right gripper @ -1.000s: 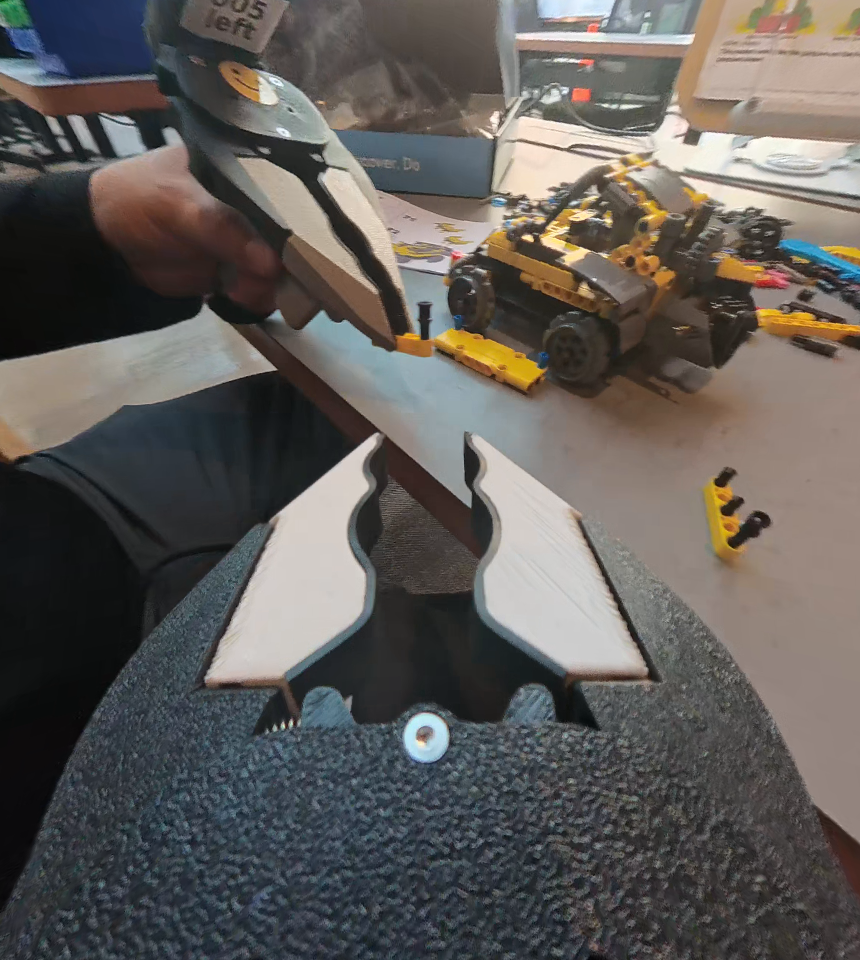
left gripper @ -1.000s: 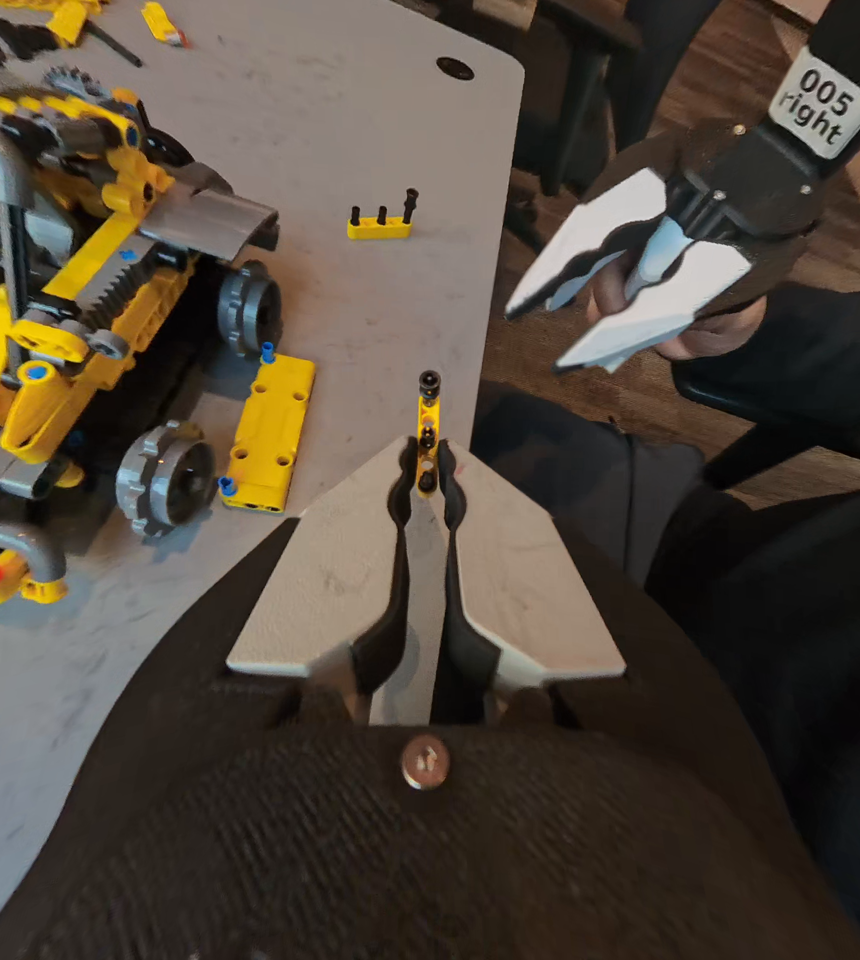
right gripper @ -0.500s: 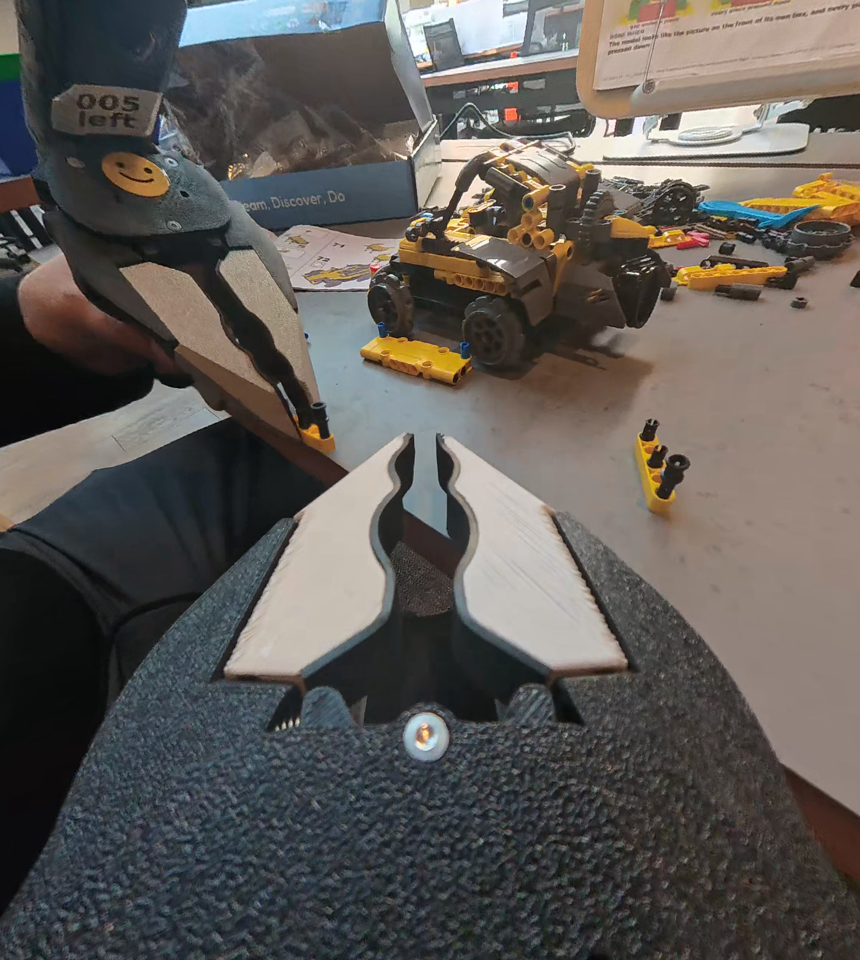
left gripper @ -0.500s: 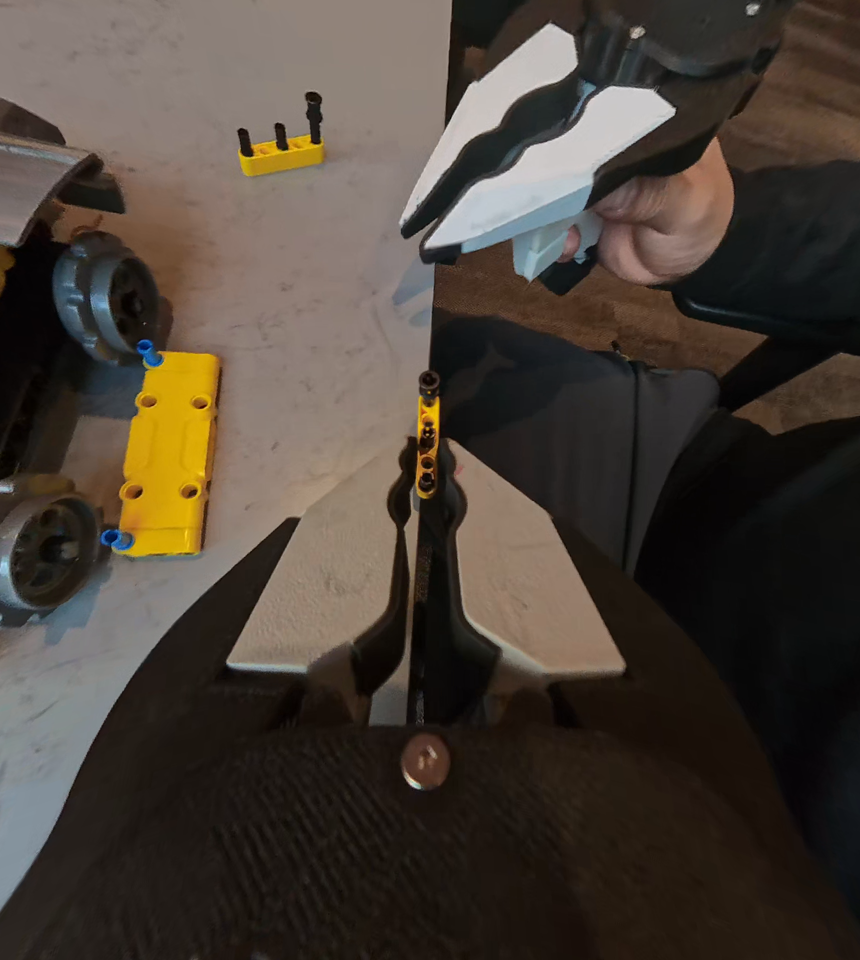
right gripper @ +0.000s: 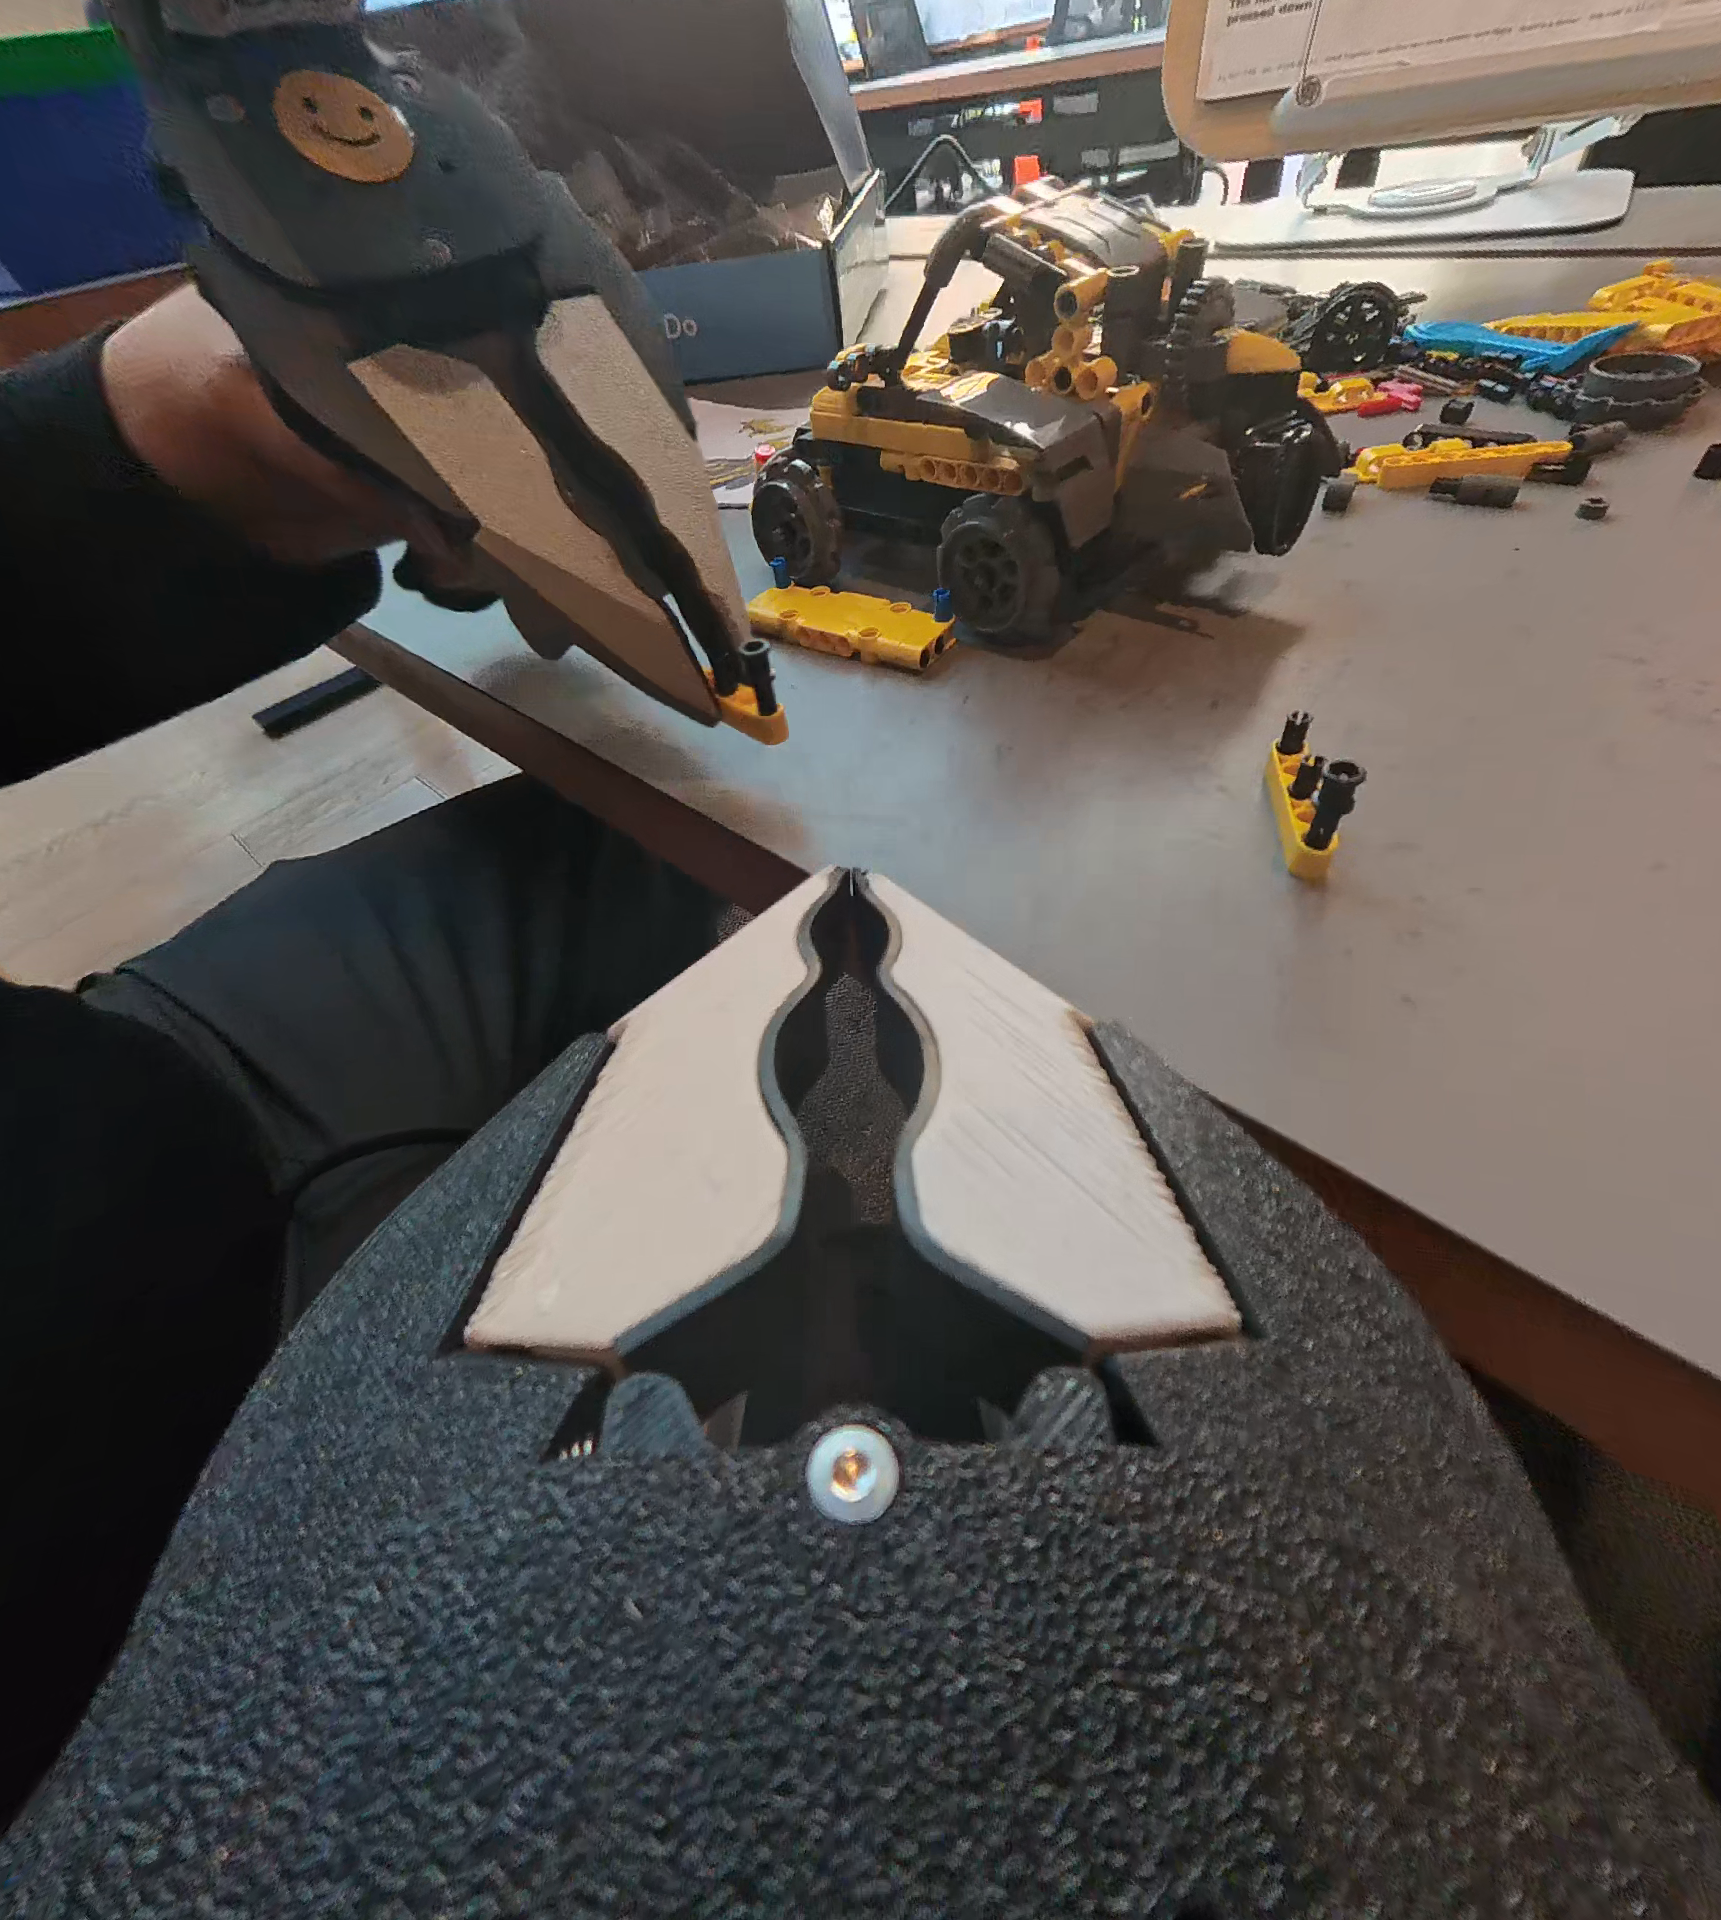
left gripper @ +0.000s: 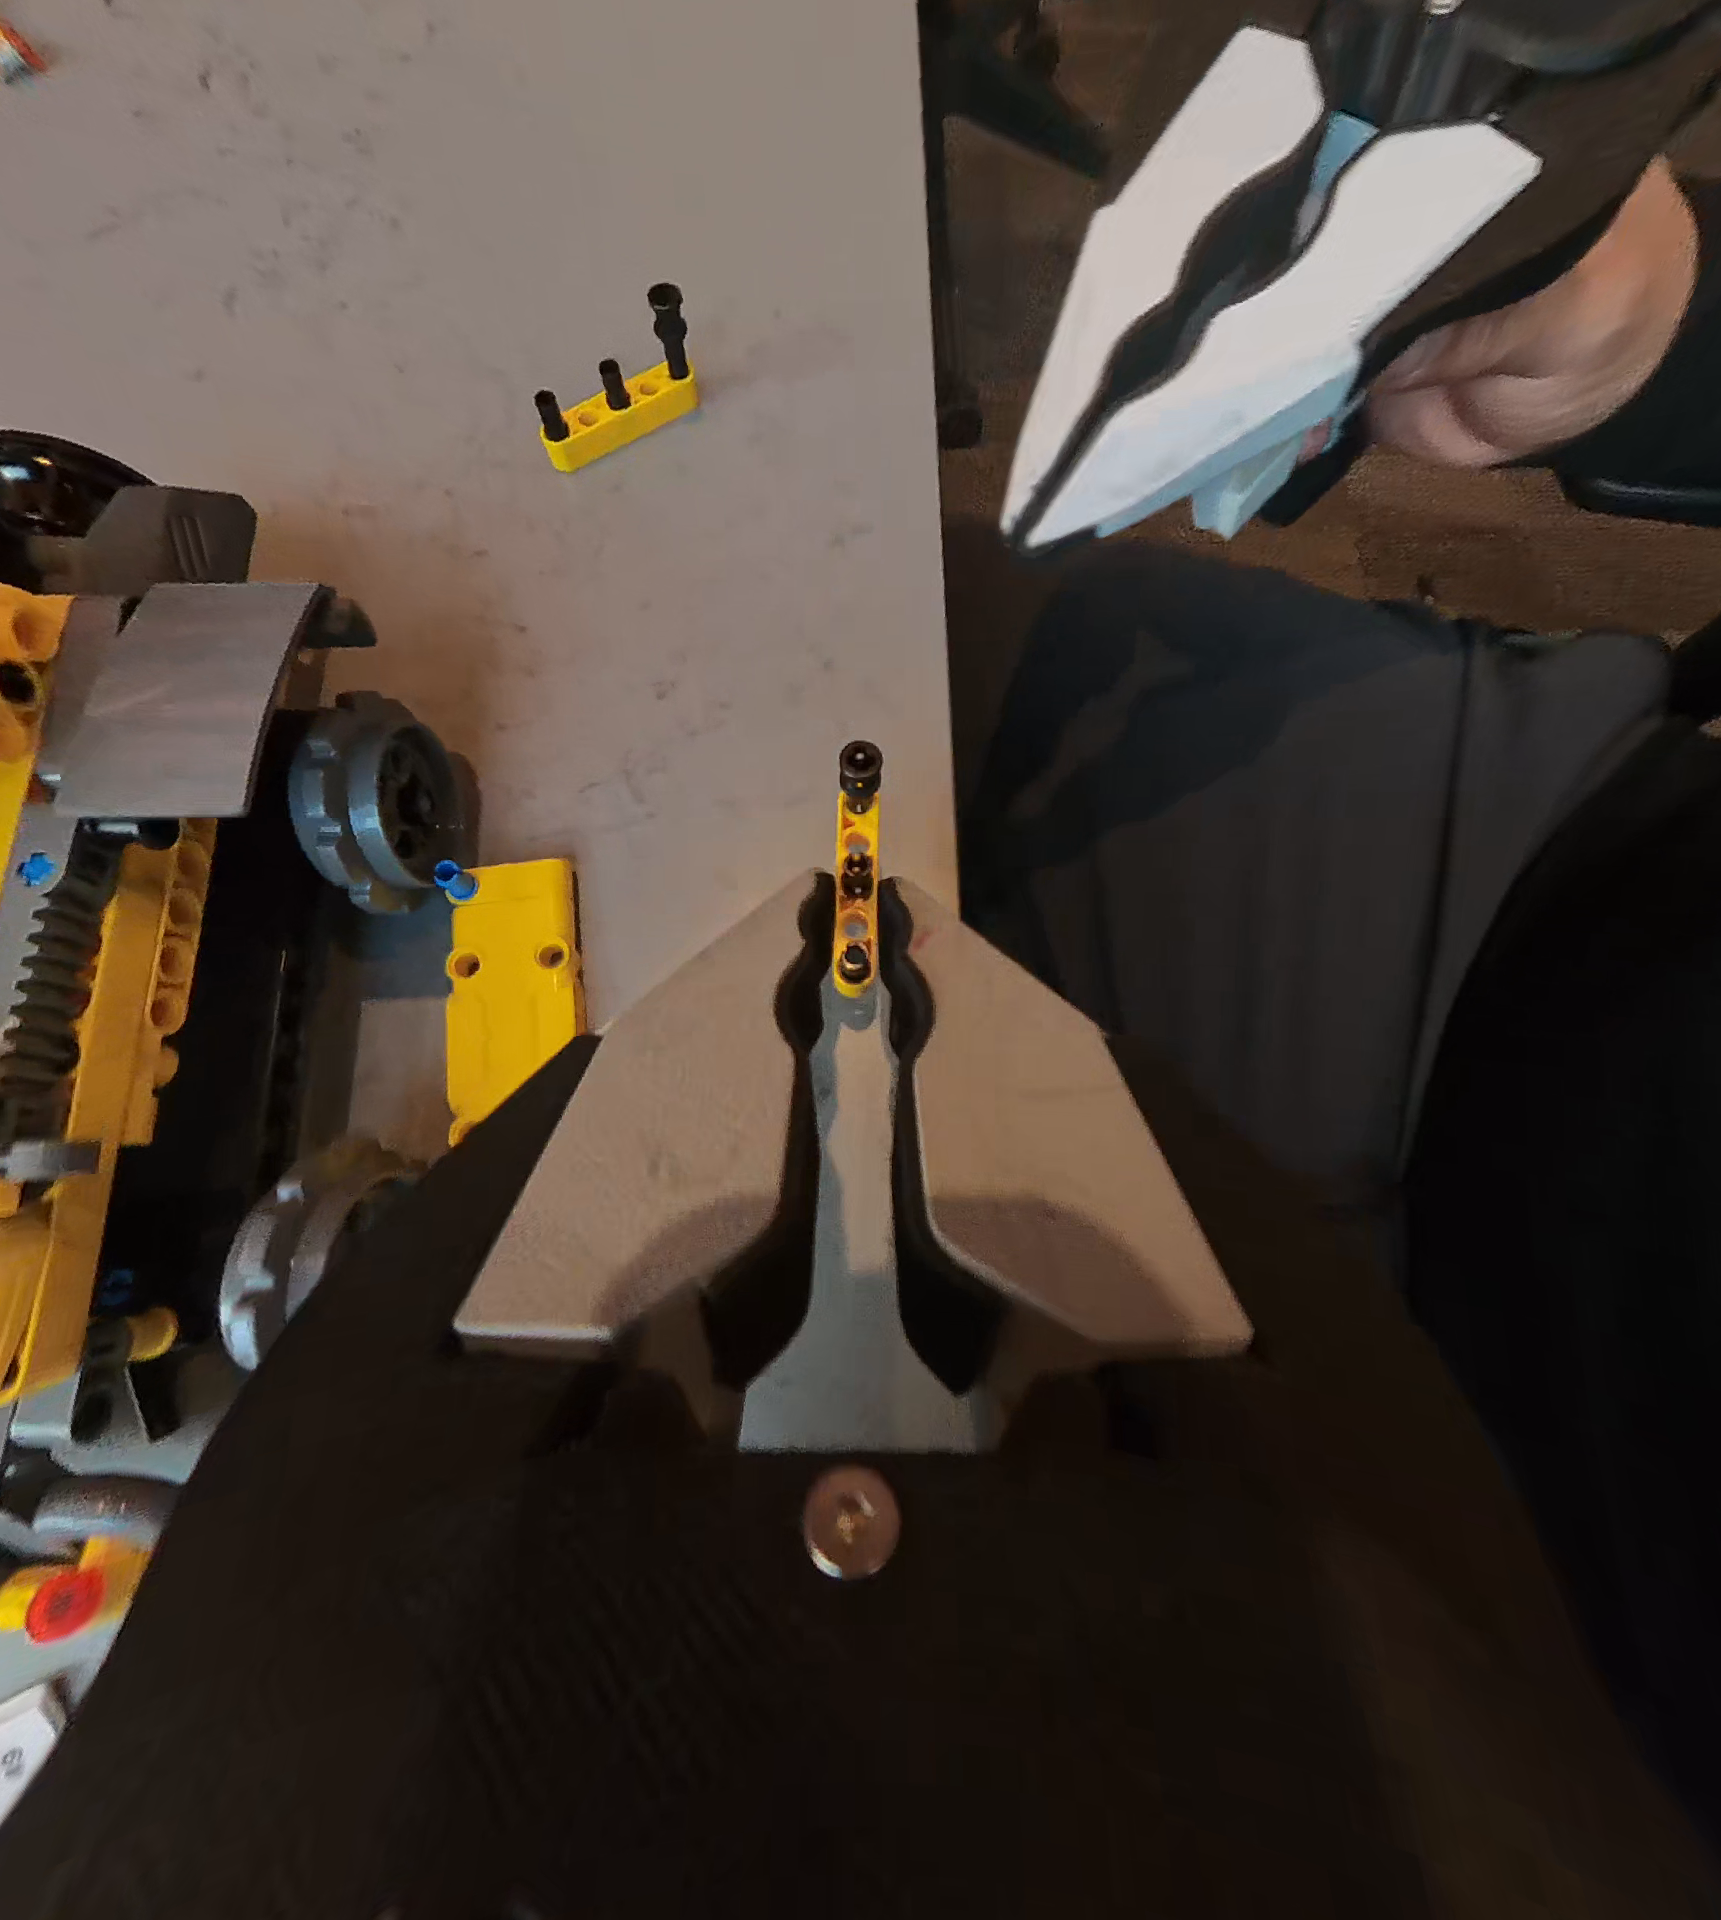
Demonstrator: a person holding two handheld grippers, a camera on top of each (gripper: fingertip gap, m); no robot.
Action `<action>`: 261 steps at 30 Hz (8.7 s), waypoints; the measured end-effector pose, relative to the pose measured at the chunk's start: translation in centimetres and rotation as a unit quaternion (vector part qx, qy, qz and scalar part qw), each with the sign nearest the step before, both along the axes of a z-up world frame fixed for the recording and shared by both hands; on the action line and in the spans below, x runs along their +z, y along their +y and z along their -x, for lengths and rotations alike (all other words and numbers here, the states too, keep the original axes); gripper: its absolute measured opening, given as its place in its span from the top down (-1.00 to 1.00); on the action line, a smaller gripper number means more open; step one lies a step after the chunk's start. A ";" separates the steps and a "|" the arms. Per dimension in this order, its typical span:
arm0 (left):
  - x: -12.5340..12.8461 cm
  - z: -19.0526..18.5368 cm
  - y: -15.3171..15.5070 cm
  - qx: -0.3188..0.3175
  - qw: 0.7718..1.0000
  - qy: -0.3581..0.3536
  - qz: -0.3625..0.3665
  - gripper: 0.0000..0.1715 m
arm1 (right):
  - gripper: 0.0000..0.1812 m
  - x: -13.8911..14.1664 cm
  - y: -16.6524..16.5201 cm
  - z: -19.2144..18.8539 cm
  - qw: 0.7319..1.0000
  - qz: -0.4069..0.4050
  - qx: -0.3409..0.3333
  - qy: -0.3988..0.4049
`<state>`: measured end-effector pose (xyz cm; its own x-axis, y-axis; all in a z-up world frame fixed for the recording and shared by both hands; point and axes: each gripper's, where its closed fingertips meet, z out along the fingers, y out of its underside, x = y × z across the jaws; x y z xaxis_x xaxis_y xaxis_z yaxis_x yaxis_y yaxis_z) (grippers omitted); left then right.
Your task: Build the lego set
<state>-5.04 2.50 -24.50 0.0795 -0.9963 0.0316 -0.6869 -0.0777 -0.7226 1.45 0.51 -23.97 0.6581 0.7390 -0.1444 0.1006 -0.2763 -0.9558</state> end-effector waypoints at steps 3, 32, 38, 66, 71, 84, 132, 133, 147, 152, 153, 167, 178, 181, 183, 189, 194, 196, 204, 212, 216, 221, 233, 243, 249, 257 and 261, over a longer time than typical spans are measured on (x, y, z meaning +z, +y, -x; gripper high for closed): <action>-0.1 -1.4 0.6 0.005 1.000 0.017 0.019 0.95 | 0.99 -0.7 -0.5 -0.7 1.000 0.025 -0.010 0.003; 0.0 -0.7 2.1 0.037 0.996 0.025 -0.077 0.63 | 0.92 1.0 -2.5 -1.9 0.999 0.018 0.000 0.047; 1.6 6.8 -2.6 0.123 0.991 -0.041 -0.019 0.50 | 0.84 1.2 -3.3 2.0 0.995 0.029 0.065 0.073; -5.4 9.9 -9.7 0.118 0.987 0.016 -0.107 0.96 | 0.83 1.4 -2.8 5.7 0.994 -0.051 0.089 -0.022; -5.3 9.1 -9.9 0.103 0.988 0.019 -0.118 0.98 | 0.80 1.1 -3.0 5.3 0.995 -0.049 0.084 -0.031; -5.4 10.4 -10.7 0.113 0.983 0.037 -0.142 1.00 | 0.80 0.8 -2.4 7.6 0.991 -0.055 0.110 -0.043; 2.6 19.8 5.5 0.424 0.899 -0.088 -0.063 0.55 | 0.71 3.3 0.4 13.8 0.977 -0.100 0.159 -0.100; 2.1 19.7 5.5 0.413 0.906 -0.068 -0.068 0.57 | 0.69 3.3 0.8 14.2 0.976 -0.096 0.164 -0.106; -1.3 17.8 4.0 0.322 0.946 -0.021 -0.030 0.53 | 0.67 1.3 2.8 17.1 0.966 -0.110 0.182 -0.145; -1.3 17.6 4.0 0.319 0.947 -0.024 -0.021 0.51 | 0.67 1.3 3.0 17.1 0.971 -0.093 0.180 -0.128; -1.3 17.4 3.9 0.317 0.948 -0.025 -0.023 0.51 | 0.67 1.2 3.0 17.1 0.972 -0.085 0.180 -0.125; -0.6 17.5 4.3 0.338 0.938 -0.057 -0.040 0.57 | 0.65 1.6 2.9 18.4 0.974 -0.029 0.212 -0.075; -0.2 17.2 3.8 0.323 0.940 -0.101 0.032 0.48 | 0.66 1.1 3.4 19.8 0.977 0.011 0.199 -0.076; 0.2 17.1 3.5 0.313 0.940 -0.123 0.057 0.53 | 0.66 0.4 3.7 20.0 0.976 0.028 0.192 -0.097; 0.5 17.0 3.3 0.302 0.940 -0.141 0.075 0.56 | 0.65 0.1 3.8 20.0 0.975 0.041 0.190 -0.103; 1.1 16.9 2.8 0.287 0.945 -0.152 0.041 0.50 | 0.62 0.0 3.4 20.1 0.972 0.026 0.204 -0.110; 0.4 16.7 2.5 0.276 0.949 -0.134 0.073 0.46 | 0.64 0.8 3.7 19.8 0.978 -0.006 0.184 -0.094; 0.4 16.6 2.4 0.272 0.948 -0.137 0.088 0.45 | 0.67 1.2 3.7 19.7 0.980 -0.017 0.181 -0.082; -0.3 17.1 1.8 0.245 0.961 -0.094 0.087 0.61 | 0.73 2.1 4.9 16.1 0.990 -0.046 0.080 -0.103; -0.9 17.5 2.9 0.237 0.970 -0.024 0.041 0.65 | 0.57 1.4 6.3 12.3 0.983 0.010 0.014 -0.184; -1.2 17.5 3.2 0.229 0.973 -0.014 0.037 0.81 | 0.56 0.7 6.7 12.6 0.979 0.032 0.021 -0.201; -1.3 17.6 2.9 0.225 0.973 -0.015 0.041 0.96 | 0.52 -0.6 7.6 12.8 0.971 0.071 0.017 -0.228; -1.2 17.8 1.7 0.206 0.975 0.014 -0.082 0.97 | 0.53 -1.3 6.7 16.5 0.970 0.111 0.052 -0.210; 0.2 20.8 -0.4 0.237 0.960 -0.021 -0.147 0.96 | 0.55 -1.0 5.8 21.0 0.973 0.130 0.096 -0.163; 1.9 22.3 -1.6 0.263 0.948 -0.061 -0.171 0.96 | 0.56 -0.9 5.5 23.1 0.974 0.130 0.110 -0.148; 2.8 22.8 -2.0 0.260 0.939 -0.081 -0.208 0.96 | 0.56 -0.9 5.2 27.7 0.967 0.164 0.154 -0.117; 3.0 23.8 -1.4 0.271 0.936 -0.089 -0.206 0.96 | 0.55 -0.6 4.7 29.2 0.961 0.178 0.179 -0.114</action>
